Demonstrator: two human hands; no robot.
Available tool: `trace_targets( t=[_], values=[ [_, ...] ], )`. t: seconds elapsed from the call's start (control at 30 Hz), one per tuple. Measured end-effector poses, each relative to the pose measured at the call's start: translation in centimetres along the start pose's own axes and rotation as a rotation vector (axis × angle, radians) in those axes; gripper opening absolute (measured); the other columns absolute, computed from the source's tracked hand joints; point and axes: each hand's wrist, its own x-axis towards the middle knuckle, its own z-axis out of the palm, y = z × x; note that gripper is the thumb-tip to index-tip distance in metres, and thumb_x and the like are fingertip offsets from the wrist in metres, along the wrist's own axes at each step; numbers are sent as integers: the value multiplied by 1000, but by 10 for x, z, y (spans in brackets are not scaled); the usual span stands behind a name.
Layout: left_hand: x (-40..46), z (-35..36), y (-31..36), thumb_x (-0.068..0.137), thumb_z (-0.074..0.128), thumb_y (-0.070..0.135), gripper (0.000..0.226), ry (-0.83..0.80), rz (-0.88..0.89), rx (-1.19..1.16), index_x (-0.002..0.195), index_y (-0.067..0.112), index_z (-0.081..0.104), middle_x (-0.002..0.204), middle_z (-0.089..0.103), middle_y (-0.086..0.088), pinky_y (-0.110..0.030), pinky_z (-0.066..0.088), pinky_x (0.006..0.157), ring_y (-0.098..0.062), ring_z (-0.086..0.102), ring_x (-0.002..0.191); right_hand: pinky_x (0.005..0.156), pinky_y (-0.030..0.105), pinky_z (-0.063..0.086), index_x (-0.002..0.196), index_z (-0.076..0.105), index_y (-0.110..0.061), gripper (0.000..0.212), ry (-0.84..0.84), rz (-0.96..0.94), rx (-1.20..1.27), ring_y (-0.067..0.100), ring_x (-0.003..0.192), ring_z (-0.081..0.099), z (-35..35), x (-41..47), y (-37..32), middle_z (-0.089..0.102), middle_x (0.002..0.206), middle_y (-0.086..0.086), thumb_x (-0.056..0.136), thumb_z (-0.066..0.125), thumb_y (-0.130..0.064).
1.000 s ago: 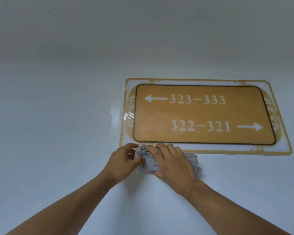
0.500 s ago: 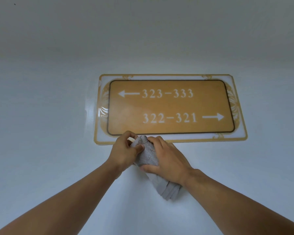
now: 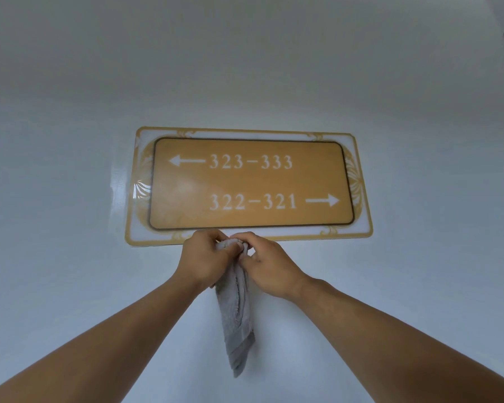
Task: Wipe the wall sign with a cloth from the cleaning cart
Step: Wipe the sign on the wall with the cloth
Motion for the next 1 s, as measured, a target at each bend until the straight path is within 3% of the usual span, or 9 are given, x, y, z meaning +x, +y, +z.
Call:
trace_targets(
  t=[0.1,0.23,0.37,0.43,0.57,0.67,0.8,1.0],
  values=[
    [-3,-3,5,83,74,40,34,-46,0,70,75,8,66,65,68,-10,-26,41,34,-22,55,37,73,26,44,111,60,-23,16,17,7,-145,7,82,55,-7,-2,2,61,102,-9,99,52,-16],
    [-6,-5,11,82,64,61,49,-211,-45,30,77,12,68,70,71,-5,-32,56,48,-26,69,53,89,39,52,109,61,-18,13,11,39,-209,21,100,61,-20,-7,-4,65,114,0,98,55,-14],
    [-9,-4,12,77,50,80,60,-385,-30,105,87,24,67,86,66,1,-35,61,62,-16,66,79,84,43,53,102,60,-15,9,-15,67,-270,23,94,61,-40,-13,-7,65,105,5,98,52,-11],
    [-12,0,13,66,53,86,64,-464,43,211,94,30,63,90,61,6,-37,59,76,-11,60,85,81,42,52,98,57,-19,6,0,91,-318,22,92,58,-56,-17,-9,62,102,3,99,54,-14],
    [-14,21,19,65,81,62,51,-591,158,337,106,46,56,113,42,8,-34,38,102,-13,39,114,84,43,51,98,55,-20,6,-14,116,-394,22,95,57,-89,-31,-11,60,103,3,101,52,-15],
    [-20,47,39,61,89,53,58,-631,117,220,109,33,63,115,55,9,-36,48,98,-14,54,111,87,44,50,97,52,-20,10,-40,114,-482,21,96,55,-119,-54,-9,58,103,1,100,50,-11],
    [-21,78,58,56,94,44,55,-624,64,105,89,11,65,90,73,-3,-42,58,79,-23,69,86,88,43,49,98,51,-20,12,-37,137,-562,21,96,54,-159,-83,-7,57,105,1,100,47,-10],
    [-35,147,103,55,97,31,40,-688,51,-27,76,13,69,77,74,0,-28,54,58,-23,71,78,89,43,49,103,53,-18,15,-50,242,-716,21,97,54,-238,-146,2,58,107,2,98,44,-7]
  ],
)
